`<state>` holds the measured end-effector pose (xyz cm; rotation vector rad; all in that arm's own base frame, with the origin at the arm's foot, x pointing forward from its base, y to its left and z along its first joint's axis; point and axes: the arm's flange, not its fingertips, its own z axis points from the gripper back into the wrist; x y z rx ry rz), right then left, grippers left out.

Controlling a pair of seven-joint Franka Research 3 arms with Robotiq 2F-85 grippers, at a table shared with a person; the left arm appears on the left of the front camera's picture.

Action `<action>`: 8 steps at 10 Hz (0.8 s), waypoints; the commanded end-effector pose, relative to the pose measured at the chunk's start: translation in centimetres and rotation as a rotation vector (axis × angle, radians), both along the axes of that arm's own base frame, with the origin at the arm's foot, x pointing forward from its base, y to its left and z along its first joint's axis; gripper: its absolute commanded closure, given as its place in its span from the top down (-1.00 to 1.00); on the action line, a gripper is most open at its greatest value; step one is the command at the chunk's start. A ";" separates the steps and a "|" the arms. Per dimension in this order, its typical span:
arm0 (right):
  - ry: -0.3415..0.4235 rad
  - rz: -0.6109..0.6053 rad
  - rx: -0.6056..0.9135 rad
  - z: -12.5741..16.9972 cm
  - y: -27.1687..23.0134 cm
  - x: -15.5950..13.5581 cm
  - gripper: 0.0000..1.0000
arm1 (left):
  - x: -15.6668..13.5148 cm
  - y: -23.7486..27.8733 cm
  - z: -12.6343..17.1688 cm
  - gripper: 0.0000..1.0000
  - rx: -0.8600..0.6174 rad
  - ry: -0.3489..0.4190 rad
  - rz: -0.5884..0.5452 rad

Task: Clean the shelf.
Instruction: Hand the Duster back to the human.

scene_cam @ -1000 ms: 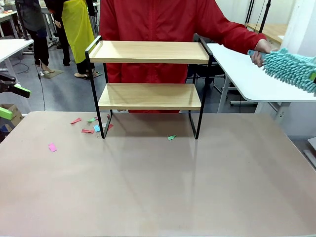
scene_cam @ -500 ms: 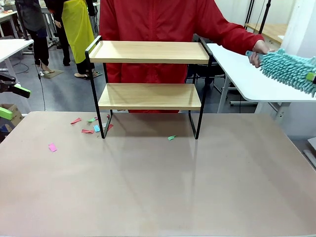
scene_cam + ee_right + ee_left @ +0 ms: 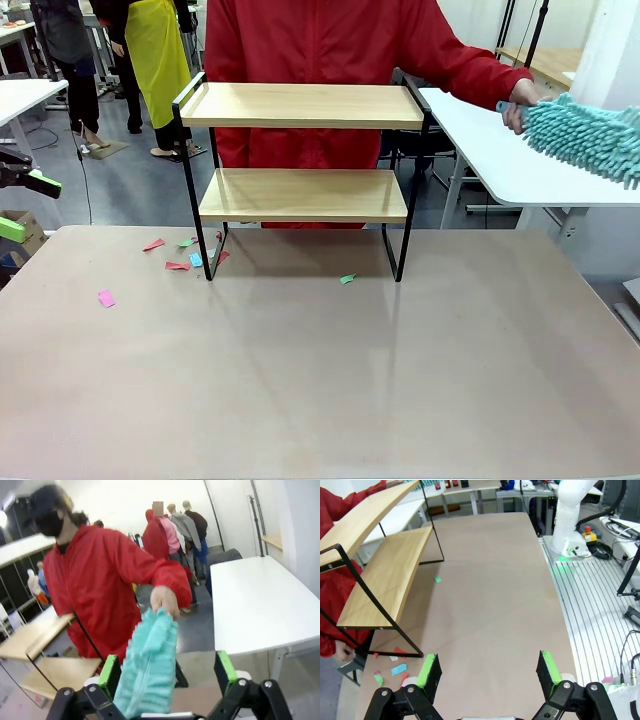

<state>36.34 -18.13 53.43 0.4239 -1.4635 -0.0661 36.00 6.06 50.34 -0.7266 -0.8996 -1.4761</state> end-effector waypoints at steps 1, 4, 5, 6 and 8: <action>-0.028 -0.001 0.179 4.5 -2.7 0.4 1.00 | 0.0 0.0 0.1 1.00 -0.024 -0.017 -0.006; -0.066 -0.114 0.417 8.0 -9.3 1.3 1.00 | 0.0 0.0 0.1 1.00 -0.024 -0.017 -0.006; -0.068 -0.148 0.455 8.3 -10.8 1.7 1.00 | 0.0 0.0 0.1 1.00 -0.024 -0.017 -0.006; -0.064 -0.162 0.469 8.2 -11.7 2.2 1.00 | 0.0 0.0 0.1 1.00 -0.024 -0.017 -0.006; -0.058 -0.148 0.430 8.0 -11.4 0.9 1.00 | 0.0 0.0 0.1 1.00 -0.024 -0.017 -0.006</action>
